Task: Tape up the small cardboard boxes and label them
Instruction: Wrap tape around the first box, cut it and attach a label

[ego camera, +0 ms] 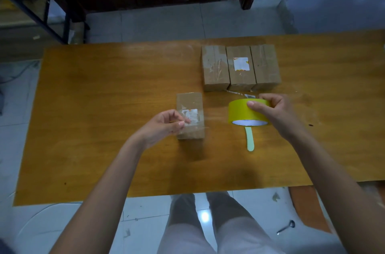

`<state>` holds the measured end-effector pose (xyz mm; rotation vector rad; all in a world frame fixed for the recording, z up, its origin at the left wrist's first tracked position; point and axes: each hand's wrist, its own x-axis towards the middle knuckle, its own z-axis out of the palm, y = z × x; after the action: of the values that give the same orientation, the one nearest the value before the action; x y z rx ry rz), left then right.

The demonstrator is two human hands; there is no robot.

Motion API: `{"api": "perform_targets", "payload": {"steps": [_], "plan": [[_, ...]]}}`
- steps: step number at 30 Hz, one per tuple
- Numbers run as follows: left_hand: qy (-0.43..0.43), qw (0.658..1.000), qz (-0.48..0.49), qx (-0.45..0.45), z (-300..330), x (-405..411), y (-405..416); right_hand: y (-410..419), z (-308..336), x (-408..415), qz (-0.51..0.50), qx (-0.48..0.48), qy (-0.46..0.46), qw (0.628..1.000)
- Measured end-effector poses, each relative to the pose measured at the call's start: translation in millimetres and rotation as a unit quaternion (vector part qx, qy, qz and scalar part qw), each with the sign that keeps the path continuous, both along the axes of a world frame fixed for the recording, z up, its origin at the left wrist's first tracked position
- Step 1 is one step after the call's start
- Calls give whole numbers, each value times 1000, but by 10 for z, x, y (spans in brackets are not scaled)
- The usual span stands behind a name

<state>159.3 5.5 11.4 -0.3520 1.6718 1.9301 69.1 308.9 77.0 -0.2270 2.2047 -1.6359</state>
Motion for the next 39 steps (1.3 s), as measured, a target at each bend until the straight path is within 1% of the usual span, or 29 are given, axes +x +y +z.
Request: {"api": "perform_targets", "payload": {"steps": [2, 5, 8, 13, 16, 18, 21, 26, 32, 37, 39], "plan": [[5, 1000, -8, -2, -28, -16, -14, -13, -25, -4, -1, -2, -2, 1000], [1, 1000, 5, 0, -29, -16, -28, -16, -51, -15, -5, -1, -6, 1000], [0, 998, -2, -58, -55, -19, -78, -10, -71, -32, -8, 2, -5, 1000], [8, 993, 8, -116, -99, -76, -111, -86, -139, -54, -18, 14, 0, 1000], [-3, 990, 7, -144, -94, -115, -115, -132, -156, -73, -14, 25, 10, 1000], [2, 982, 15, -186, -83, -152, -124, -143, -194, -87, -24, 35, 16, 999], [3, 971, 55, -232, -80, -236, -118, -156, -292, -107, -55, 65, 16, 996], [-16, 959, 79, -270, -135, -304, -76, -164, -483, -64, -39, 70, 35, 996], [-29, 940, 90, -326, -241, -270, -58, -204, -694, 34, -44, 82, 29, 995], [-36, 928, 92, -360, -284, -273, -22, -220, -751, -1, -61, 93, 21, 994], [-40, 921, 91, -377, -304, -283, -11, -231, -761, -11, -50, 94, 14, 994]]}}
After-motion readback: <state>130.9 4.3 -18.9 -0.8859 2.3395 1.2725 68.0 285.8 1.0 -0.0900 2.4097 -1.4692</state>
